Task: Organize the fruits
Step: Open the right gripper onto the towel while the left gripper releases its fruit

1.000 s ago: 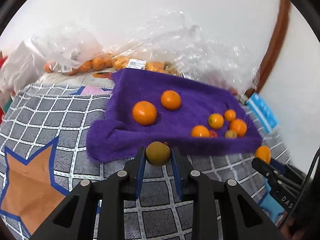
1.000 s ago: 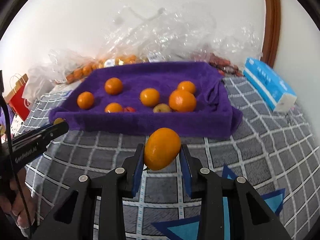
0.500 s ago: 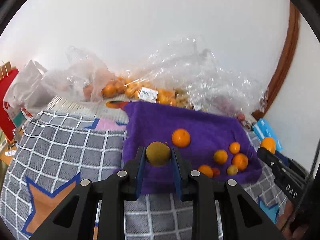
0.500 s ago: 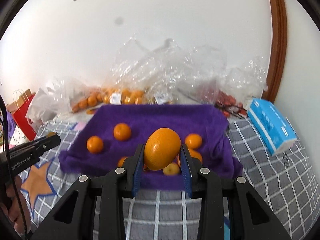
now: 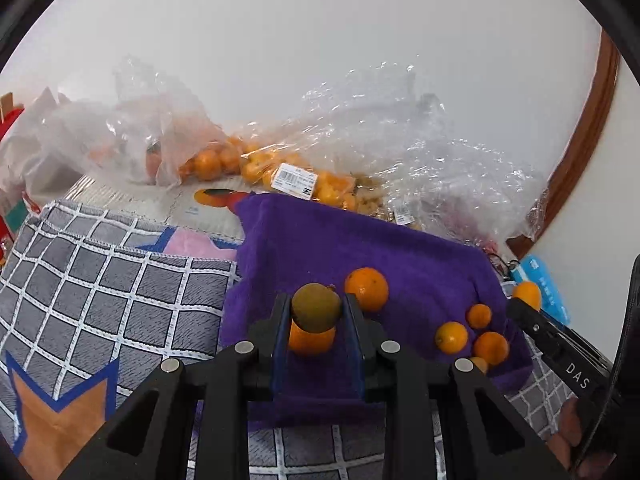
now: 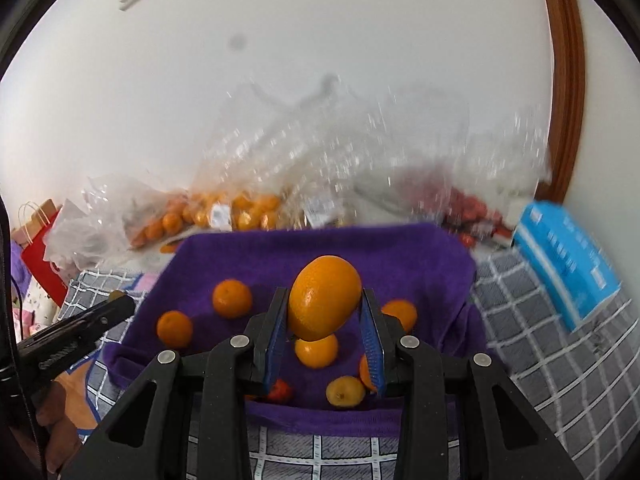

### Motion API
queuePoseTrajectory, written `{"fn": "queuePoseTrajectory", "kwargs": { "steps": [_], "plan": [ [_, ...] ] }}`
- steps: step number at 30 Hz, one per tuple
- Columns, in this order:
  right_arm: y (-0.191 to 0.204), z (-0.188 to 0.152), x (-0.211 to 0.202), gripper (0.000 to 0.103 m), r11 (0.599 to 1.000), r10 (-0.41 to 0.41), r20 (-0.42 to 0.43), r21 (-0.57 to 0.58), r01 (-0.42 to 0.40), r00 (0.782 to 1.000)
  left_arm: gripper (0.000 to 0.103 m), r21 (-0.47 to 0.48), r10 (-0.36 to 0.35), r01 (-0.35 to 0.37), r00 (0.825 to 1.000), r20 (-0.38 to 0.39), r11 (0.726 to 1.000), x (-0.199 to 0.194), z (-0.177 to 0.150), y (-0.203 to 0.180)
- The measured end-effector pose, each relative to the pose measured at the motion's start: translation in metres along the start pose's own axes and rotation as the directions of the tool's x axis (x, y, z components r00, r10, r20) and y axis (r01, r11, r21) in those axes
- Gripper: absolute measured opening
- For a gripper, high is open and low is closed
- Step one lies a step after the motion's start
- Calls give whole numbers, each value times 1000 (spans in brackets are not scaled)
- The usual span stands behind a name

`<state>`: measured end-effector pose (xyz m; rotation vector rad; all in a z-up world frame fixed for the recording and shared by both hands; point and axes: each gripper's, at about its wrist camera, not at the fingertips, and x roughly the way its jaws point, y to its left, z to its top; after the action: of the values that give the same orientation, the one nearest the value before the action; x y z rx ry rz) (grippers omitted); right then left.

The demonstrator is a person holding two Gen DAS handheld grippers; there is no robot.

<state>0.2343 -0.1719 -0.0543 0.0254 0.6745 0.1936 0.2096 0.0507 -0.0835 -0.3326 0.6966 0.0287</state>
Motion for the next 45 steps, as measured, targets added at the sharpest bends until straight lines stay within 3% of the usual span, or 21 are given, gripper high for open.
{"fn": "queuePoseTrajectory", "kwargs": {
  "steps": [3,7,11,17,20,29,34,45],
  "plan": [
    [-7,-2,4,35,1000,-30,-7,-5,30,1000,25,-8,-6,6,1000,-24,1000,7,-3,3],
    [-15,-1,-6,35,997,-73,44,-5,74,996,25,-17,-5,5,1000,5,1000,4,0,8],
    [-26,0,-11,35,998,-60,65,28,58,996,25,-43,-34,35,999,25,998,2,1,13],
    [-31,-6,7,35,998,-28,9,56,27,1000,25,-39,-74,74,997,-2,997,12,-6,7],
    [-24,-10,14,35,999,-9,-13,39,10,1000,25,-46,-123,121,991,-57,992,20,-10,1],
    [-8,-20,28,35,1000,-12,-55,-8,11,998,25,-32,-135,133,988,-73,991,25,-13,-4],
    [-4,-23,32,35,999,-30,-76,-29,28,997,25,-45,-184,180,976,-118,983,34,-16,-4],
    [2,-27,33,35,996,-56,-77,-79,50,995,25,-13,-174,174,976,-129,985,39,-22,-13]
  ]
}}
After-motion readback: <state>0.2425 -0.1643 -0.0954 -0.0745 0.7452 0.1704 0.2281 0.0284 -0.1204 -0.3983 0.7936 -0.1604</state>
